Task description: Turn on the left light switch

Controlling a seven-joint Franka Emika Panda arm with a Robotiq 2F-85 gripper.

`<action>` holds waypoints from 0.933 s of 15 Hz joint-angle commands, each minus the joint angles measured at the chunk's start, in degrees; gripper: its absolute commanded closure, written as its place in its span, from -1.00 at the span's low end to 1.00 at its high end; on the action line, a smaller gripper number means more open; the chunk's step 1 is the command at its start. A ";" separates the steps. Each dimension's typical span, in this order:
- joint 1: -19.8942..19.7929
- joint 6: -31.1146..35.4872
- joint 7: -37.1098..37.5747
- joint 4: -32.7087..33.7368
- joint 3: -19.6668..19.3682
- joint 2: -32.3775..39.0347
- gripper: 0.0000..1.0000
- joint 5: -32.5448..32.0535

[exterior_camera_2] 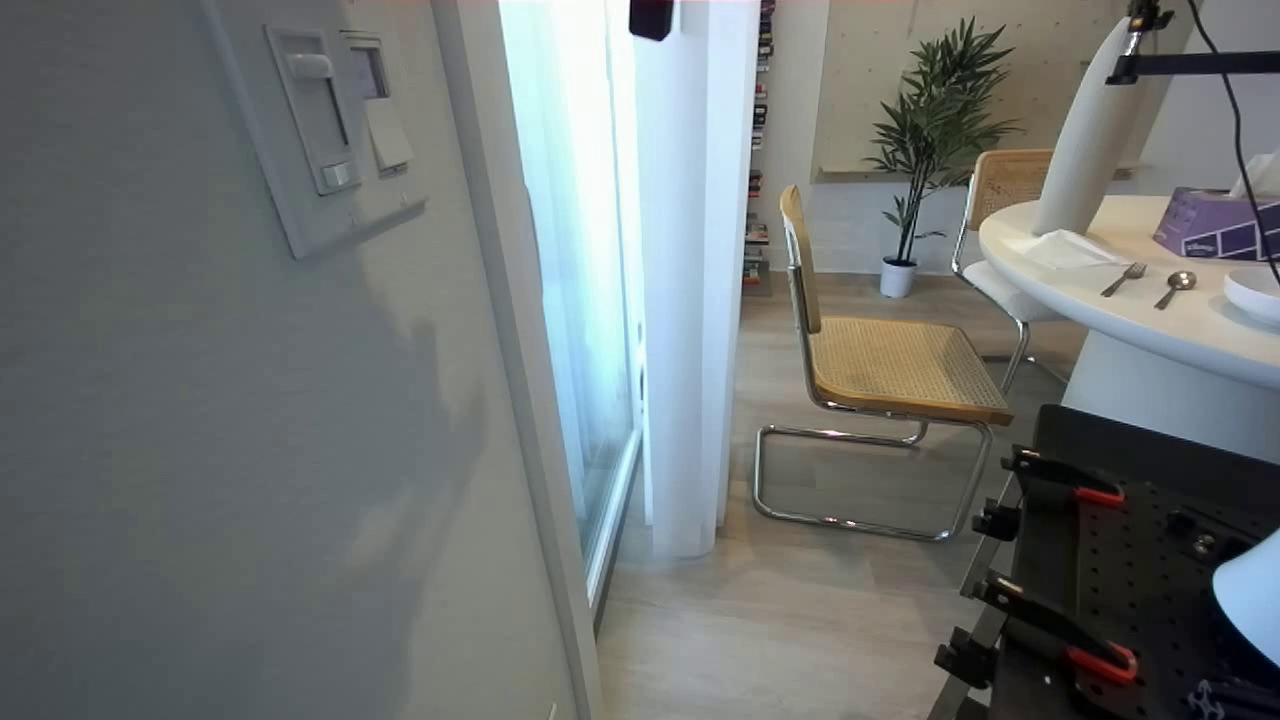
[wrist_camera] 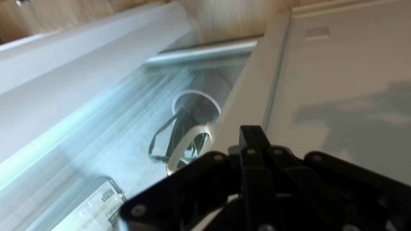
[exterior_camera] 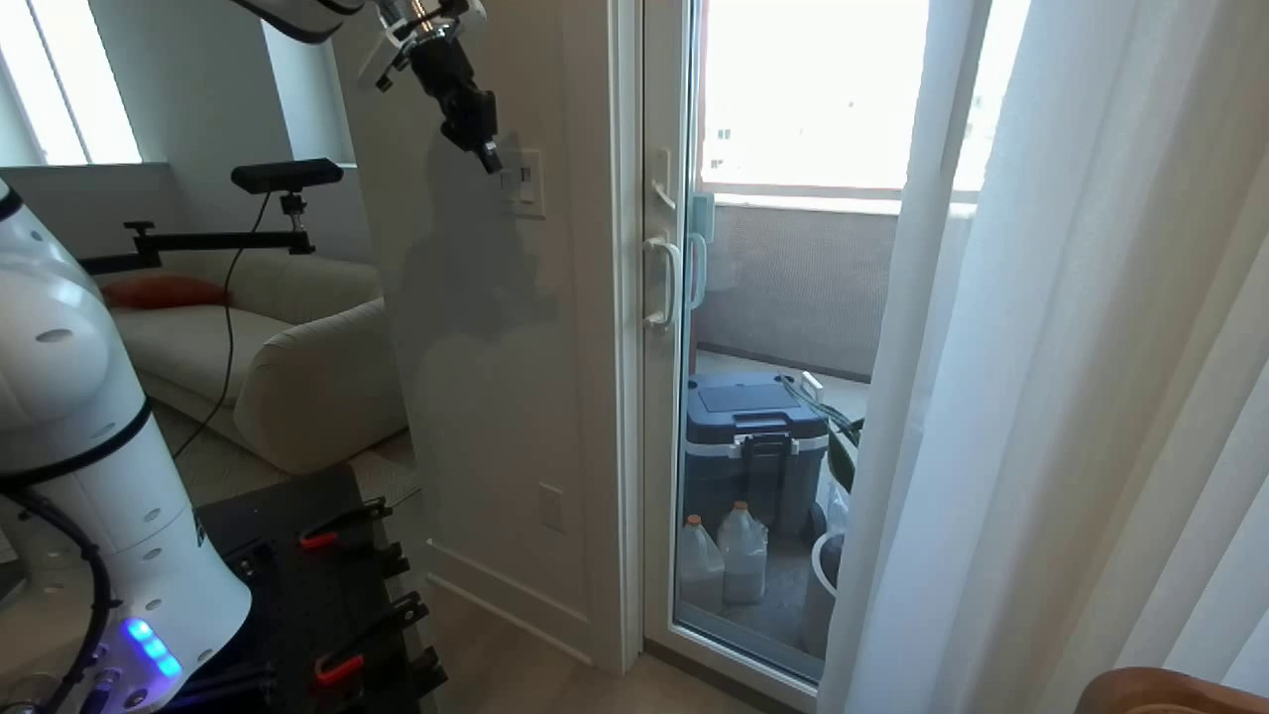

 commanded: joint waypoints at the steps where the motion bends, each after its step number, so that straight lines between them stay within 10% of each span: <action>1: -0.84 -14.90 -6.11 8.02 -1.81 0.05 1.00 2.66; 4: -2.00 -22.71 -12.06 13.20 -4.95 -0.24 1.00 2.49; 5: -2.45 -24.98 -14.28 14.97 -6.11 -0.09 0.48 2.11; 14: -8.95 -29.48 -40.59 22.65 -20.69 -0.94 -0.74 1.87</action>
